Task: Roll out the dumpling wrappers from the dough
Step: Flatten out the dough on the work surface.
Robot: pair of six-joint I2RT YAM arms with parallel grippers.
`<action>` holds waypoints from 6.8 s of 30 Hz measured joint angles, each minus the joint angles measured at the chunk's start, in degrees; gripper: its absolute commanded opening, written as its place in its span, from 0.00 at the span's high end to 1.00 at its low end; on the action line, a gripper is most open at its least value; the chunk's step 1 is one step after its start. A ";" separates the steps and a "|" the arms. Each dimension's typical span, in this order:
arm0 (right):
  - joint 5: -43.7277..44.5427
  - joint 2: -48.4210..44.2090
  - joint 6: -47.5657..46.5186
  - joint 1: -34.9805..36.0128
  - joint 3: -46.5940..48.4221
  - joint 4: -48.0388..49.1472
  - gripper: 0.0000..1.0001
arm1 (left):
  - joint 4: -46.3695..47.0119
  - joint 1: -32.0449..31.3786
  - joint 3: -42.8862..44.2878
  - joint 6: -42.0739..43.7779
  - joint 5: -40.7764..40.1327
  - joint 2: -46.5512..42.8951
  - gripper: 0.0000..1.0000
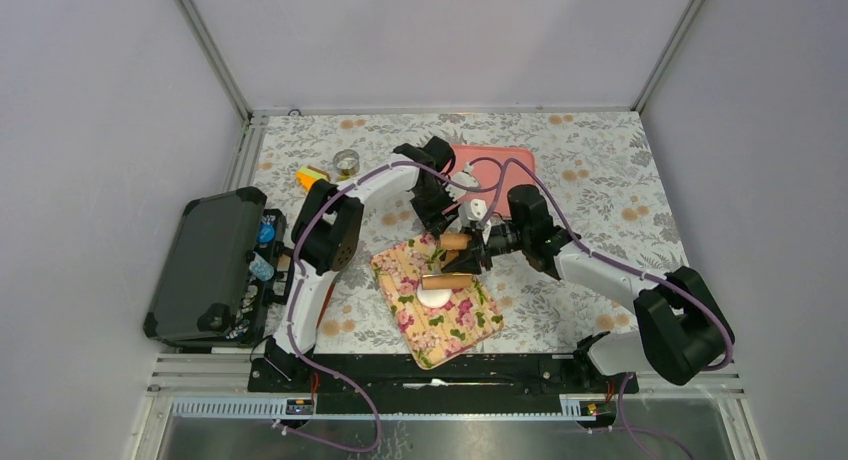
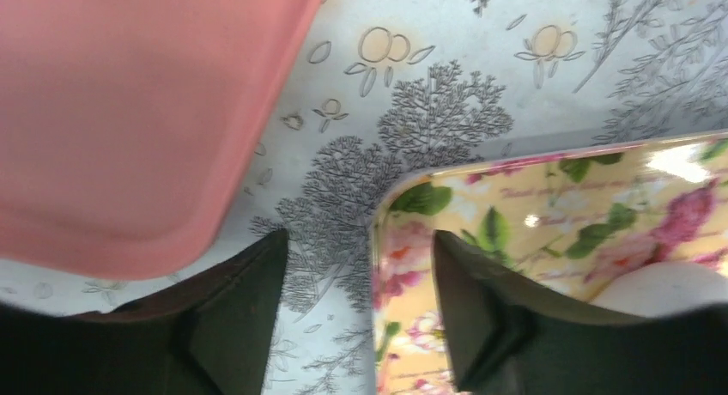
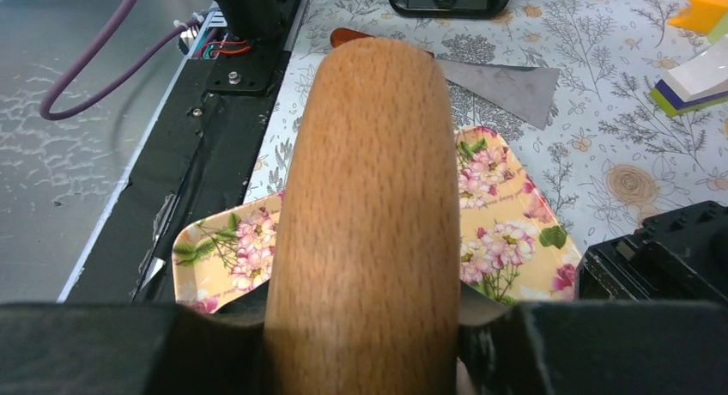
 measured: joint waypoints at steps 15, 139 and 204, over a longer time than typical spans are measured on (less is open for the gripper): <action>-1.20 4.76 1.46 1.20 2.36 2.40 1.00 | 1.20 5.57 -11.47 -0.57 -1.36 -10.43 0.15; 18.05 0.35 18.32 3.98 -4.81 10.99 1.00 | -2.29 9.77 -12.39 -5.05 12.98 -4.68 1.00; 28.55 2.38 24.20 3.82 -10.88 19.56 1.00 | -2.73 9.81 -11.93 -5.38 13.00 -4.31 1.00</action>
